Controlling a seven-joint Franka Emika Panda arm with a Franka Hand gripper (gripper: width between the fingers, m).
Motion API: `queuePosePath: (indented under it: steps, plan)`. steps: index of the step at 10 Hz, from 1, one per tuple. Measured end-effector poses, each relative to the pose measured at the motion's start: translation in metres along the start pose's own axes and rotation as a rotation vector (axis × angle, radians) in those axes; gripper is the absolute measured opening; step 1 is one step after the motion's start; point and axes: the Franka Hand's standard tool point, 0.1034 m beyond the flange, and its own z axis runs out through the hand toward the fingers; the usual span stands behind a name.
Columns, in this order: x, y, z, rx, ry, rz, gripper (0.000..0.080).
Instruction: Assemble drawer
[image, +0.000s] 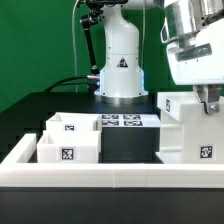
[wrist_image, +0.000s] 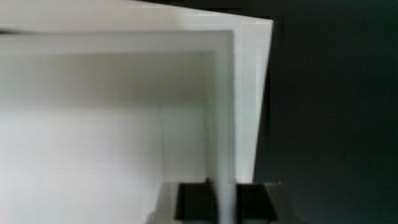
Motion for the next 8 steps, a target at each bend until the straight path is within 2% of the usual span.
queuePosePath:
  steps: [1, 2, 4, 5, 6, 7, 8]
  plan:
    - [0.0007, -0.0074, 0.0028, -0.004, -0.004, 0.001, 0.0045]
    - [0.0007, -0.0070, 0.0028, -0.017, -0.008, 0.003, 0.0045]
    - [0.0007, -0.0063, 0.0027, -0.022, -0.009, 0.000, 0.0045]
    - [0.0005, -0.0059, 0.0034, -0.023, -0.009, -0.006, 0.0105]
    - [0.0001, -0.0059, 0.0035, -0.023, -0.009, -0.010, 0.0240]
    - [-0.0001, -0.0055, 0.0036, -0.025, -0.009, -0.033, 0.0240]
    - [-0.0004, -0.0044, 0.0034, -0.030, -0.012, -0.085, 0.0420]
